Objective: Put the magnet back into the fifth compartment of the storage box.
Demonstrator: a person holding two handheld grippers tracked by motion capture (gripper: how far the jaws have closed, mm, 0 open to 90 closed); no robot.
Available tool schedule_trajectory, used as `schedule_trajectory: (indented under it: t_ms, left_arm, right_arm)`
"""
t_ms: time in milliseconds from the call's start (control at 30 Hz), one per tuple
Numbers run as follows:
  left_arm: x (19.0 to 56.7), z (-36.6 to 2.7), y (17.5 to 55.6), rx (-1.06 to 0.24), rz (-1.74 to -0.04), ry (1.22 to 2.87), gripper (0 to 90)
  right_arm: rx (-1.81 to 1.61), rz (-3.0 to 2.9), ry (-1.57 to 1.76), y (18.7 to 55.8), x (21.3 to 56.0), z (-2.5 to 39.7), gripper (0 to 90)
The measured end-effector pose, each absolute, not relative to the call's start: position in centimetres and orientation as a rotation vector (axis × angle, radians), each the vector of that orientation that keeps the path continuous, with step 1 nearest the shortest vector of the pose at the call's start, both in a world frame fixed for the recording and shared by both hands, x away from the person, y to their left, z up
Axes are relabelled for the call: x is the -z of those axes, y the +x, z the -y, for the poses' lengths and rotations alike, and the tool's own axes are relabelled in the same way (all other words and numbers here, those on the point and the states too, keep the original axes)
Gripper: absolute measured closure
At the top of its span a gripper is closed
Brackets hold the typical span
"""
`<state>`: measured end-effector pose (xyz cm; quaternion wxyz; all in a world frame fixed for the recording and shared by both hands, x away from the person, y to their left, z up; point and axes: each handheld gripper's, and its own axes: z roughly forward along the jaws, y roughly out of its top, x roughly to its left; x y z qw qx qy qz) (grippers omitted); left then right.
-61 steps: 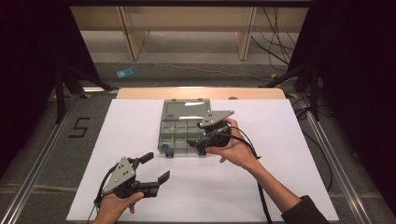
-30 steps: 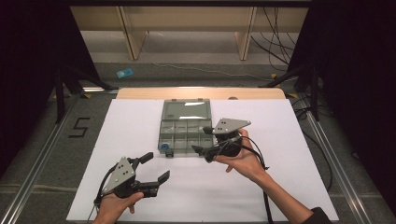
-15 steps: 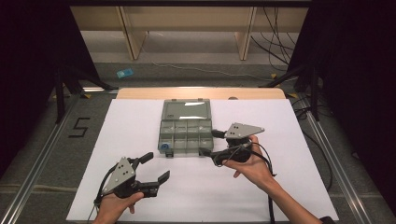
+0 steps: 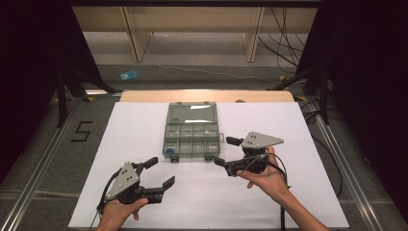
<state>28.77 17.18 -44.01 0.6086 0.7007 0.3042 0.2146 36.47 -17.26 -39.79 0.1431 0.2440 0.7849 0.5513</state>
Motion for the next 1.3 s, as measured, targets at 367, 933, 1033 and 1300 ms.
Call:
schedule_trajectory:
  t_ms: [367, 933, 1033, 1300]
  left_arm:
    - [44.0, -17.2, 28.8, -0.496, -0.702, 1.619, 16.3]
    - [44.0, -17.2, 28.8, -0.497, -0.702, 1.619, 16.3]
    - [44.0, -17.2, 28.8, -0.496, -0.703, 1.618, 16.3]
    - [44.0, -17.2, 28.8, -0.496, -0.703, 1.619, 16.3]
  right_arm:
    - [-1.563, -2.264, 0.728, 35.8, 40.2, 17.8, 16.7]
    - [-1.544, -2.266, 0.742, 35.0, 40.9, 18.8, 16.8]
    - [-1.546, -2.251, 0.731, 34.9, 41.0, 18.9, 16.9]
    - [-1.549, -2.241, 0.727, 34.5, 41.1, 19.2, 17.0]
